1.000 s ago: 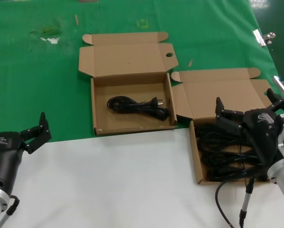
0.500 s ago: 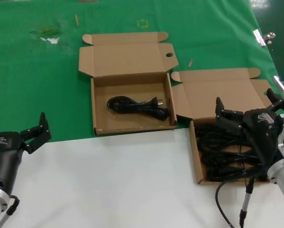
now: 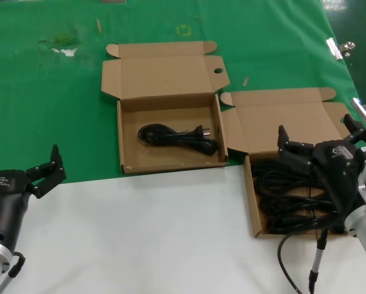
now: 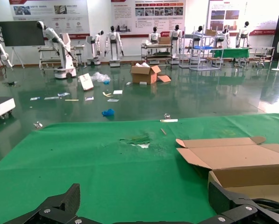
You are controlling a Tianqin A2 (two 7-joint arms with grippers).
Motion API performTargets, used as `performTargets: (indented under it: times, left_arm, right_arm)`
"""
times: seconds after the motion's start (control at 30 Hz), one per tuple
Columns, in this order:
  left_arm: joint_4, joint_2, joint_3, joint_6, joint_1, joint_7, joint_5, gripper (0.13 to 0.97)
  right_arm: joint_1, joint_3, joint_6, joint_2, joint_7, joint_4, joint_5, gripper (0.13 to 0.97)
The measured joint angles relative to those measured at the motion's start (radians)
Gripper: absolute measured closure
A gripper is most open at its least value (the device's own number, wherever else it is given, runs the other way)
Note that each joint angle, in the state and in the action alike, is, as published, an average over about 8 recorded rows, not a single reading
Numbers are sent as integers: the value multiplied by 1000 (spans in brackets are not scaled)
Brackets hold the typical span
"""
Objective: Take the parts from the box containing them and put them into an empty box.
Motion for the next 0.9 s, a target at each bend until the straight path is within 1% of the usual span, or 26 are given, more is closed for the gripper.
performTargets:
  times: [0.9]
  left_arm:
    - [0, 0, 0, 0, 0, 0, 0, 132]
  right_arm:
    - [0, 0, 0, 0, 0, 0, 0, 129]
